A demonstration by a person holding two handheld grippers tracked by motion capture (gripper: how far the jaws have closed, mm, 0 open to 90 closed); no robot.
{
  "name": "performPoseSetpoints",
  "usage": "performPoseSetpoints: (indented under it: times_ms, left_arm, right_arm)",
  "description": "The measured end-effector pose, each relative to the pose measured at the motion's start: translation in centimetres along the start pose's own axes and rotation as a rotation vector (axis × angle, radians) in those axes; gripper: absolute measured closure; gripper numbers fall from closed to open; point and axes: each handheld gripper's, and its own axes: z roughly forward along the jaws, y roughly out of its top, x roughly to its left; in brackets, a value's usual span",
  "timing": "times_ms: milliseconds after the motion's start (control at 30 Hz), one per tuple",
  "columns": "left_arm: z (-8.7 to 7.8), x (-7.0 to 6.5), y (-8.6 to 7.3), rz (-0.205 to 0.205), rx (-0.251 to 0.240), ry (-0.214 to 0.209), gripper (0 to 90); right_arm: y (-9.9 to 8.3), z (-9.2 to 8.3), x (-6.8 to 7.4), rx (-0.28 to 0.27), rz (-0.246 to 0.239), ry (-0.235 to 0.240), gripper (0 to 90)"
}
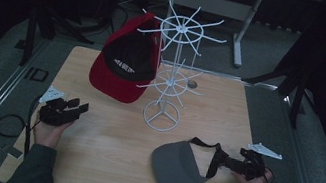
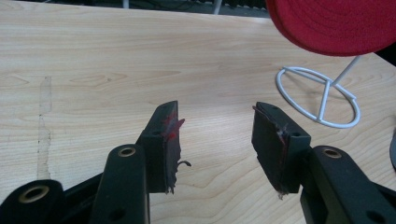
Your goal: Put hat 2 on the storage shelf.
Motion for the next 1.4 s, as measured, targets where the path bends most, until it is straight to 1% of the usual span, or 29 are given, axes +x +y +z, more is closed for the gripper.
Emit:
performPoseSetpoints:
  times_ms: [33,67,133,167,233,267,333,367,433,567,733,867,933,1033,1133,1200,1333,1400]
  left_arm:
    - [0.0,0.0,0.0,-0.002,0.003,0.0,52.1]
    - [0.0,0.1,-0.1,-0.003,0.004,0.001,52.2]
    - [0.1,0.1,-0.1,-0.005,0.006,0.003,52.2]
    - [0.1,0.0,-0.2,-0.008,0.008,0.005,52.2]
    - [0.2,0.0,-0.3,-0.009,0.011,0.005,52.3]
    - [0.2,0.0,-0.4,-0.012,0.013,0.005,52.2]
    - [0.3,0.0,-0.4,-0.014,0.018,0.006,52.2]
    - [0.4,0.0,-0.4,-0.014,0.019,0.005,52.2]
    - [0.4,-0.1,-0.4,-0.012,0.018,0.004,52.2]
    - [0.4,-0.1,-0.4,-0.015,0.019,-0.001,52.3]
    - [0.4,-0.1,-0.5,-0.017,0.02,-0.001,52.3]
    - [0.4,0.0,-0.5,-0.02,0.023,-0.002,52.3]
    - [0.4,0.0,-0.5,-0.019,0.023,-0.002,52.3]
    - [0.4,0.0,-0.5,-0.021,0.022,-0.003,52.3]
    - [0.3,-0.1,-0.5,-0.016,0.011,0.003,52.6]
    - [0.2,-0.2,-0.4,-0.013,0.002,-0.001,53.1]
    - [0.1,-0.2,-0.4,-0.01,-0.003,-0.001,53.1]
    - [0.1,-0.2,-0.4,-0.012,-0.001,0.0,53.1]
  right_arm:
    - [0.1,0.0,0.2,0.008,-0.01,0.006,12.7]
    - [0.2,0.1,0.4,0.02,-0.015,-0.01,16.3]
    - [0.4,0.3,1.1,0.048,-0.05,-0.058,20.9]
    - [0.4,0.5,1.4,0.054,-0.066,-0.064,21.9]
    - [0.5,0.7,1.9,0.071,-0.089,-0.069,28.3]
    - [0.6,0.9,2.1,0.088,-0.097,-0.066,31.9]
    - [0.7,1.1,2.3,0.093,-0.097,-0.046,42.0]
    - [0.8,1.2,2.4,0.099,-0.098,-0.038,45.4]
    - [1.0,1.4,2.6,0.112,-0.106,-0.041,55.2]
    - [1.5,2.6,2.6,0.171,-0.119,-0.039,64.6]
    - [1.8,3.7,2.6,0.227,-0.124,-0.045,72.5]
    - [2.1,4.3,2.8,0.256,-0.139,-0.062,77.8]
    - [2.3,4.5,2.9,0.271,-0.139,-0.065,80.5]
    - [2.6,4.8,3.1,0.306,-0.137,-0.085,82.7]
    - [3.0,5.0,3.1,0.339,-0.11,-0.085,85.2]
    - [3.3,5.2,3.1,0.365,-0.101,-0.09,86.7]
    - [3.8,5.5,3.2,0.39,-0.109,-0.12,87.7]
    - [3.9,5.5,3.2,0.388,-0.118,-0.142,87.9]
